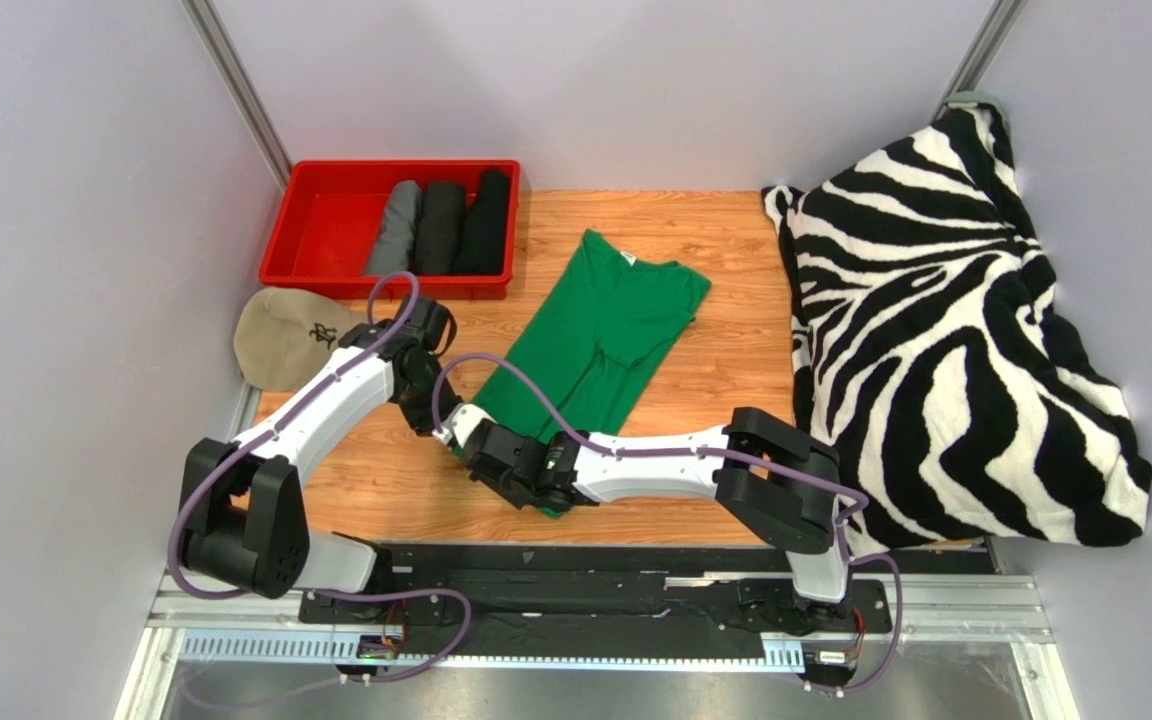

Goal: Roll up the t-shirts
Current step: Roll the T-shirt to the center of the board.

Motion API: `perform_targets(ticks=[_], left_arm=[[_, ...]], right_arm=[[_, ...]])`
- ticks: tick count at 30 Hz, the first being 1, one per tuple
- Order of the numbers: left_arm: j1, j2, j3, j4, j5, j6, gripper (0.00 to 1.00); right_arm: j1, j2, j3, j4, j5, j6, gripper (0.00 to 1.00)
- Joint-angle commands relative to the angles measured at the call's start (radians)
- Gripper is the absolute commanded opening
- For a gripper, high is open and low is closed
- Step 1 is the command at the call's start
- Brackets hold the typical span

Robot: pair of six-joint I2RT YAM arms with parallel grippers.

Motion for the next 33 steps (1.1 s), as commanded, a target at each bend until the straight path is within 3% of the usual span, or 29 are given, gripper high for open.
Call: perform_targets(ticks=[1,5,16,33], left_arm=[[0.006,-0.113,-0.042,0.063,0.048,0.029,0.44],[0.006,-0.222,-0.130,0.103,0.086,-0.002,0.47],[-0.059,-0.325,-0.340,0.287,0.180,-0.210,0.50],[-0.146,-0.215,-0.358,0.398,0.133,-0.296,0.46]], right_arm=[[-0.027,-0.050,-0.018,0.050,-0.147,0.047,0.22],[-0.063,-0.067,-0.044,0.062,-0.221,0.082,0.22],[-0.149,-0.101,-0.093,0.119,-0.358,0.179,0.22],[-0.222,-0.121,-0.134,0.168,-0.464,0.254,0.21]])
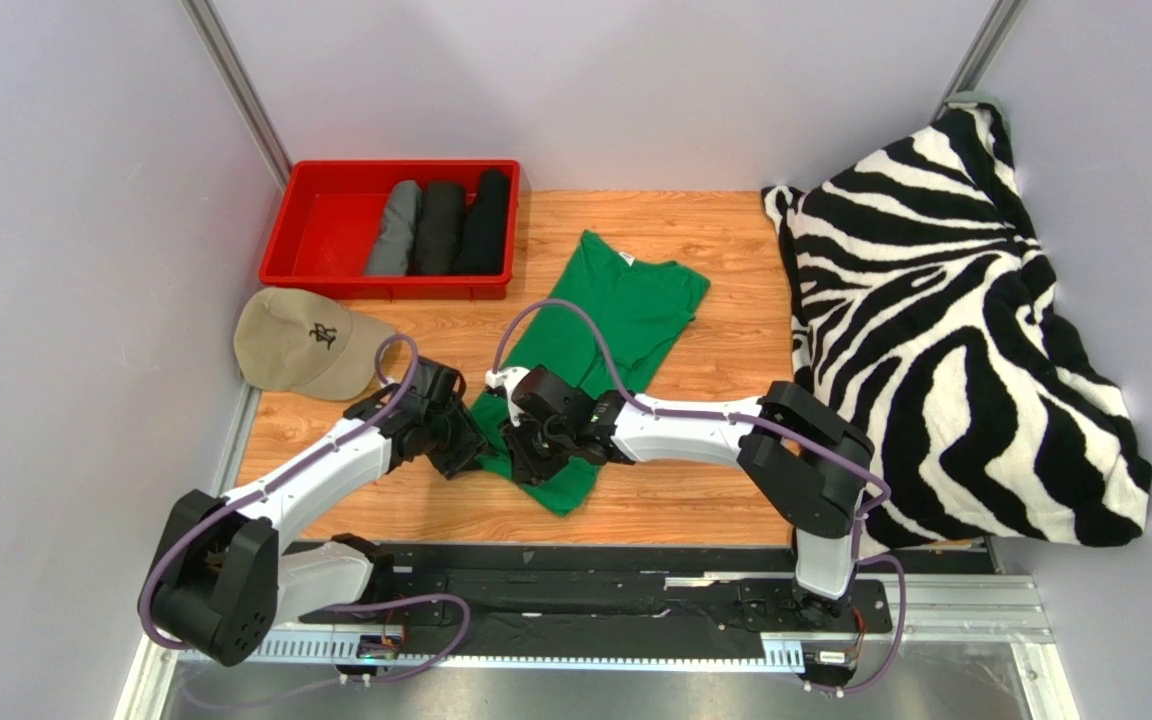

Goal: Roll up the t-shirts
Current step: Roll the T-shirt to the center of the board.

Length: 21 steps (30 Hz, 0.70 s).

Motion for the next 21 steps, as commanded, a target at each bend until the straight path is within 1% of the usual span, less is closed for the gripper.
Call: perform_targets(ticks=[1,6,10,12,16,21], left_arm=[[-0.022,0.011,0.017,0.022,-0.020,-0.039,0.46],[-0.029,-0.011,0.042,-0.058,-0.033,-0.041,0.46],[-0.029,-0.057,0.054,-0.145,-0.057,-0.041,0.51],[-0.029,-0.068,0.049,-0.150,-0.048,-0.050,0.52],[-0.030,-0.039,0.034,-0.080,-0.030,-0.068,0.53],[-0.035,0.043,0.045,-0.009,-0.013,-0.079,0.51]], right_arm=[[-0.008,-0.043,-0.003,0.051,-0.019,0.027,0.21],[-0.013,-0.034,-0.002,0.050,-0.017,0.033,0.20],[-0.019,-0.026,0.000,0.050,-0.019,0.036,0.19],[-0.021,-0.025,0.000,0.050,-0.020,0.037,0.19],[-0.019,-0.023,-0.002,0.051,-0.019,0.037,0.19],[-0.021,-0.020,-0.006,0.051,-0.025,0.042,0.18]])
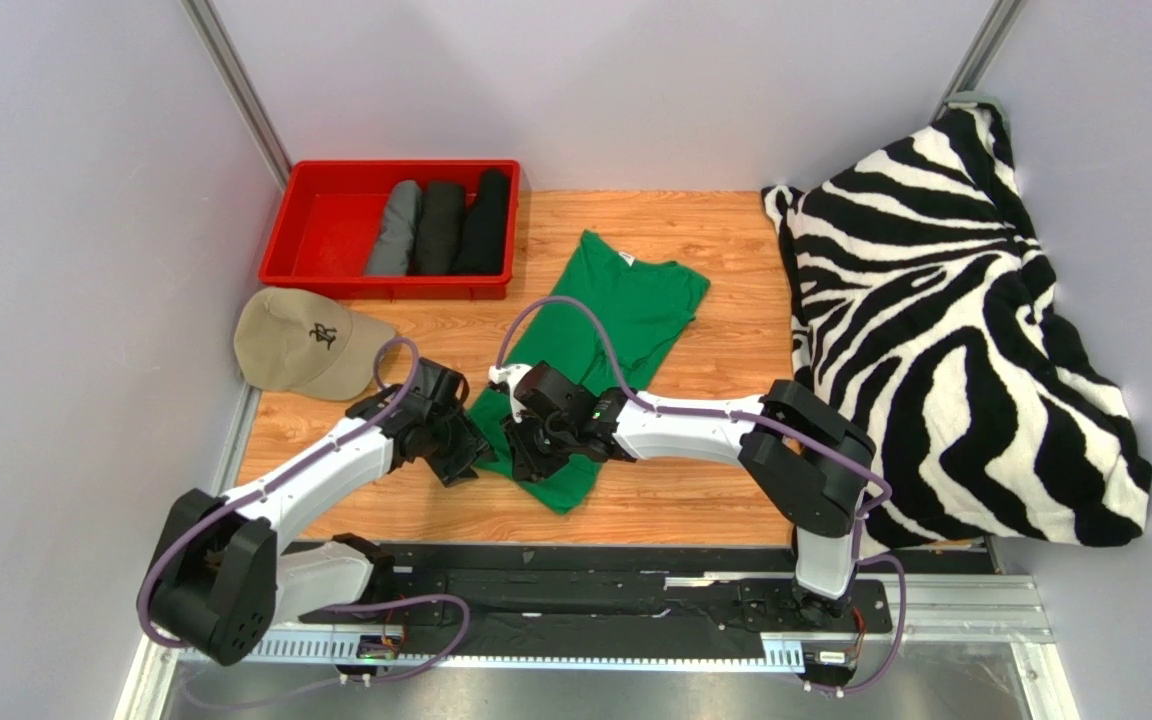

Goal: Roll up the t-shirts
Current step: Roll the T-shirt to the center of the board.

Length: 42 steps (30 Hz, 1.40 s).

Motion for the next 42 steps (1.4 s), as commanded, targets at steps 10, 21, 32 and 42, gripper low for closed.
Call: perform_targets(ticks=[10,21,32,42], left_arm=[[-0.008,0.129,0.120,0.030,0.026,0.025,0.03],[-0.005,0.185,0.201,-0.068,0.050,0.082,0.00],[-0.007,0.211,0.216,-0.082,0.060,0.101,0.00],[-0.002,0.223,0.235,-0.099,0.049,0.113,0.00]], right_arm=[[0.009,-0.072,-0.057,0.071,0.086,-0.022,0.37],[0.228,-0.092,-0.054,0.039,0.584,-0.185,0.56],[0.259,-0.029,-0.037,-0.003,0.631,-0.193,0.46],[0.259,-0.095,-0.113,-0.012,0.596,-0.145,0.31]])
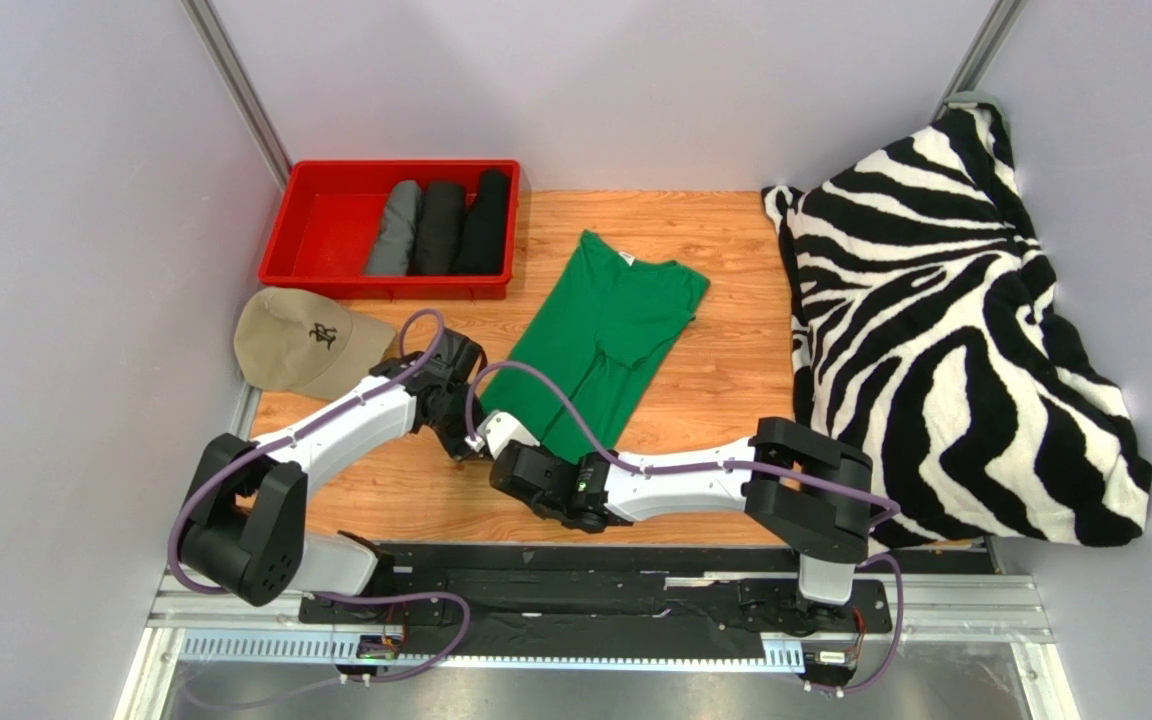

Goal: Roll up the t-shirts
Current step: Roll the T-shirt to the center of the board.

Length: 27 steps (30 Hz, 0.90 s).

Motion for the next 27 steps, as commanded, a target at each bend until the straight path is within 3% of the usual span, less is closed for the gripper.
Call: perform_targets(ticks=[1,17,27], left_arm=[[0.005,0.011,0.049,-0.016,0.002,0.022,0.00],[0.013,0.040,0.079,-0.024,-0.004,0.044,0.00],[0.014,0.045,0.103,-0.042,-0.047,0.086,0.03]], right_arm=[[0.004,-0.069,-0.041,-0.008,-0.007,0.035,0.31],[-0.001,-0.178,-0.163,-0.037,-0.088,0.117,0.32],[-0.142,-0.236,-0.239,0.036,-0.335,0.178,0.30]])
